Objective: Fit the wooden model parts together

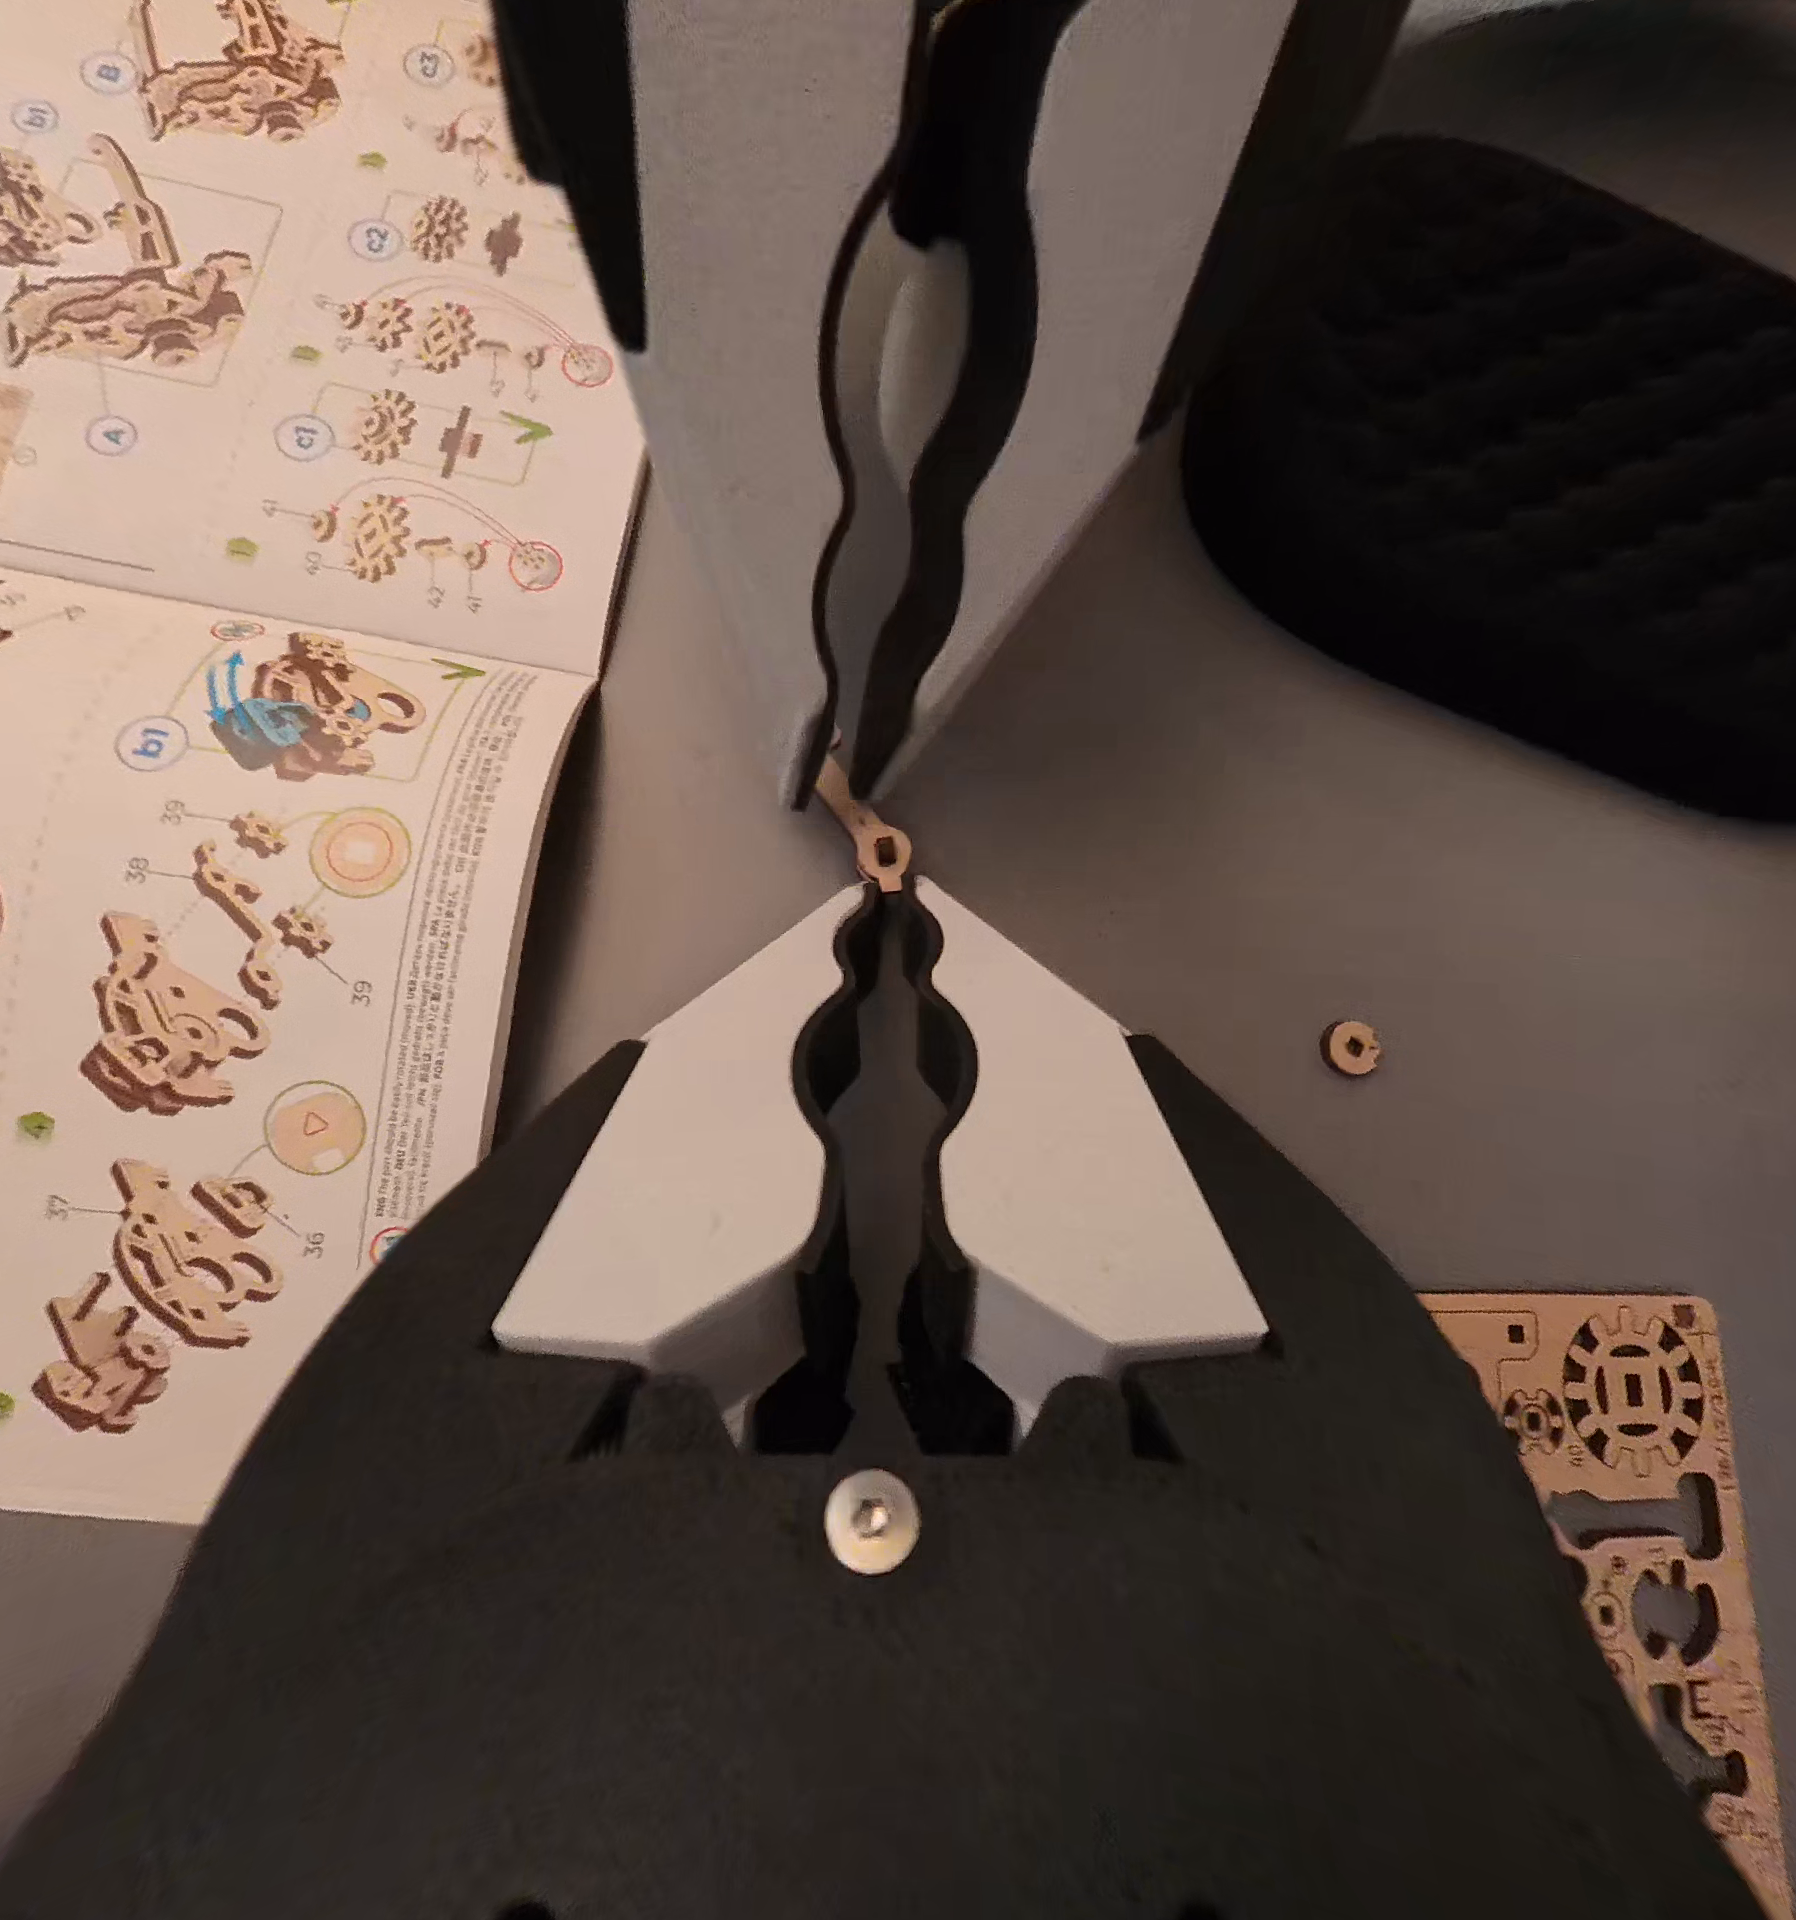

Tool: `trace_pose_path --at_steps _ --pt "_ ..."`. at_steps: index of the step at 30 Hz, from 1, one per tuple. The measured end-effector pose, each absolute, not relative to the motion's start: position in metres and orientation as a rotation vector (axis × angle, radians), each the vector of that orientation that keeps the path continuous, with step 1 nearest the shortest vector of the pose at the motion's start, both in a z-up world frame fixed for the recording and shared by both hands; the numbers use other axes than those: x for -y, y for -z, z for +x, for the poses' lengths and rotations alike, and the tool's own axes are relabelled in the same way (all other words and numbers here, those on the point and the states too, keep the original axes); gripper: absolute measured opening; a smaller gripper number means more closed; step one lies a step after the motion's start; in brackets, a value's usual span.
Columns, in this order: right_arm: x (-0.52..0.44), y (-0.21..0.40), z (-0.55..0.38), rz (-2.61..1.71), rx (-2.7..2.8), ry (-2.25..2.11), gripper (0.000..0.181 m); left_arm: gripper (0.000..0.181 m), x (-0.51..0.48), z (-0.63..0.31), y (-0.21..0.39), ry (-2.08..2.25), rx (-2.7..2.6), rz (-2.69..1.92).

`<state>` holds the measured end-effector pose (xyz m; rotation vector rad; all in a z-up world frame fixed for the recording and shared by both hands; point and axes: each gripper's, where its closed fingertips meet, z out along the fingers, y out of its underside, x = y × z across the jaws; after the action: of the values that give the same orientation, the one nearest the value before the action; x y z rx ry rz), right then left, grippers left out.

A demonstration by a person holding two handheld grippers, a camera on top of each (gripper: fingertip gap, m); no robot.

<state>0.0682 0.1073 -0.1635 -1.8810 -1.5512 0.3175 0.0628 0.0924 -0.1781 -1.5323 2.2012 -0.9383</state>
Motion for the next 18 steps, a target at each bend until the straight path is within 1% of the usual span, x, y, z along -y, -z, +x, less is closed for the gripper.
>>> trace_pose_path --at_steps 2,9,12,18 --pt "-0.099 0.167 0.061 -1.903 1.608 -0.4 0.008 0.001 -0.092 0.063 0.178 0.919 -2.21 -1.514" --pt "-0.102 0.175 0.064 -1.942 1.677 -0.345 0.01 0.001 -0.091 0.062 0.178 0.927 -2.221 -1.504" --pt "-0.101 0.179 0.063 -1.942 1.697 -0.335 0.006 0.001 -0.091 0.062 0.178 0.92 -2.227 -1.495" --pt "-0.102 0.18 0.068 -1.999 1.7 -0.365 0.005 0.005 -0.097 0.059 0.176 0.913 -2.206 -1.527"
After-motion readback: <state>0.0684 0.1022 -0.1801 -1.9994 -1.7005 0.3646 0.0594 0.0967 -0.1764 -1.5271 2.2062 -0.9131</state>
